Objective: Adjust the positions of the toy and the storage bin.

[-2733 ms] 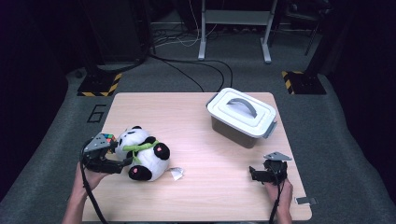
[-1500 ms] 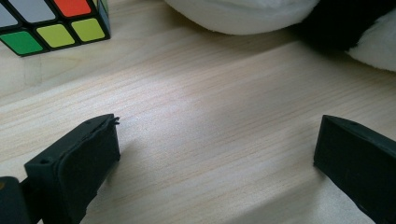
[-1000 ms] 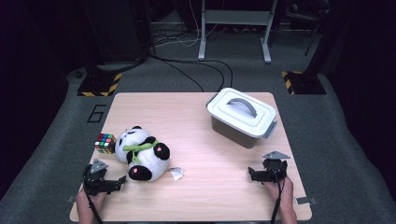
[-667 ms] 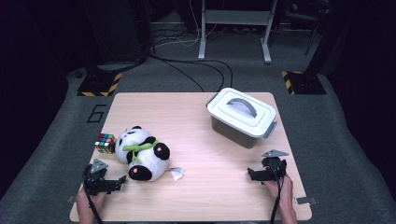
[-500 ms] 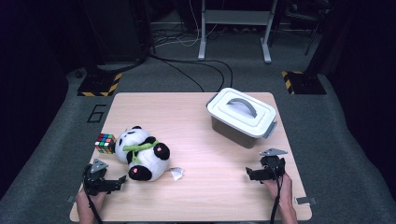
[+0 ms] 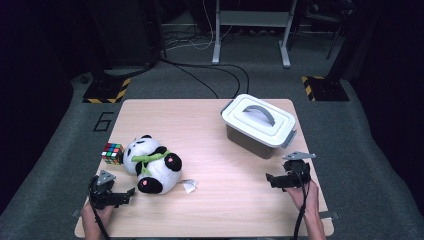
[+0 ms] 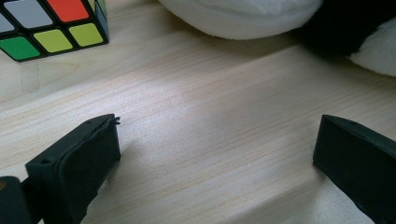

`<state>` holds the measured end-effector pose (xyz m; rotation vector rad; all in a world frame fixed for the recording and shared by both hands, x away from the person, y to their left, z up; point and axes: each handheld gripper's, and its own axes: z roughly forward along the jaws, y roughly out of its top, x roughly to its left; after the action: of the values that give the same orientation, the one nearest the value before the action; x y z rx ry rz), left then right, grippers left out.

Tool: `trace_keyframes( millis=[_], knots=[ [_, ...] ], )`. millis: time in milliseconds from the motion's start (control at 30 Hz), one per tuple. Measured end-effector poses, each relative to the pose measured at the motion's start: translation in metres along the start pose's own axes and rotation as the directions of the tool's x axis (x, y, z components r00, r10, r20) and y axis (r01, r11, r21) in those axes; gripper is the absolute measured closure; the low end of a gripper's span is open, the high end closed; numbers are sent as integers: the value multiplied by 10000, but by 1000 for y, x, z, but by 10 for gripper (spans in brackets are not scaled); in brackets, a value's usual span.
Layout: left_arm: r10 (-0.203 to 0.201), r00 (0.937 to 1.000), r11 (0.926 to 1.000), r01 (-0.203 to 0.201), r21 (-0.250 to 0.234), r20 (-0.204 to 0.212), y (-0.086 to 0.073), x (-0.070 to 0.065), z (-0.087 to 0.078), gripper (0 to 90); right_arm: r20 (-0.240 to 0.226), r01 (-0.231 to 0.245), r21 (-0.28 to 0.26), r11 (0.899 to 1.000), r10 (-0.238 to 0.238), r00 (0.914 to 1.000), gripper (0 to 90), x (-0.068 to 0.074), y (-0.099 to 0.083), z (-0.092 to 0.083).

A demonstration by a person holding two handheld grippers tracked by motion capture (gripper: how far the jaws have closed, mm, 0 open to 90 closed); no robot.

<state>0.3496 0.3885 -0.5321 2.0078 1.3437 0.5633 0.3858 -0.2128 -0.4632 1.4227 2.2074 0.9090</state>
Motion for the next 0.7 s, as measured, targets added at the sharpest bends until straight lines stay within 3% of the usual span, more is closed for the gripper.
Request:
trace_keyframes(
  millis=[300, 700],
  knots=[
    [-10, 10000, 10000, 10, -6, -18, 0, 0, 0, 3, -165, 469, -621, 9970, -480, 9987, 0, 0, 29, -30],
    [-73, 10000, 10000, 73, -18, -49, 0, 0, 0, 6, 60, 948, -900, 9914, -947, 9955, 11, -4, 78, -28]
  ],
)
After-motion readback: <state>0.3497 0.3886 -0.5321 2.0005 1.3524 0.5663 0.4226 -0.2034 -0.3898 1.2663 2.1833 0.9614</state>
